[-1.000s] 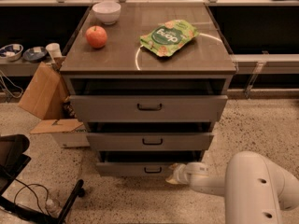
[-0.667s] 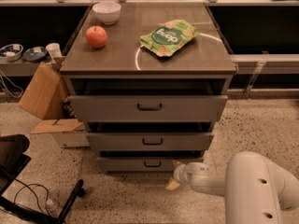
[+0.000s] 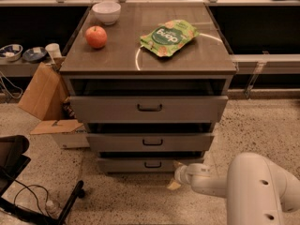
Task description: Close bottom drawer
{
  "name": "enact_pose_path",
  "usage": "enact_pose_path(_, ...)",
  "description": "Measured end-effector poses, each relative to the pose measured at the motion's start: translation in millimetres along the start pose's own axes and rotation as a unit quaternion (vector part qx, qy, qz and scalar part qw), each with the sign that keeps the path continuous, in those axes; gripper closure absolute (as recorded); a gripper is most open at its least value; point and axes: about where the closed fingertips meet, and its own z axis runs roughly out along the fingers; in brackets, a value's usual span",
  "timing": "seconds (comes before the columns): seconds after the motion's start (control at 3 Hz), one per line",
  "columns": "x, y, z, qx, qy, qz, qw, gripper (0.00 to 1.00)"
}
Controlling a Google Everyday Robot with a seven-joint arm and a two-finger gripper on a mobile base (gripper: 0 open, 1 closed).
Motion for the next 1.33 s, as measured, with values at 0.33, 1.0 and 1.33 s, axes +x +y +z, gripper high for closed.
enact_pose_path(0.33,0.2,2.1,-1.1,0.000,0.000,0.000,1.0000,0.39)
enact_pose_path(1.0,27.5,-3.5,-91.8,-0.031,0.085,-0.019,0.9957,0.87)
enact_pose_path(1.33,13.5,-20.2,-151.4,-0.048,0.116,-0.014,0.9920,1.00)
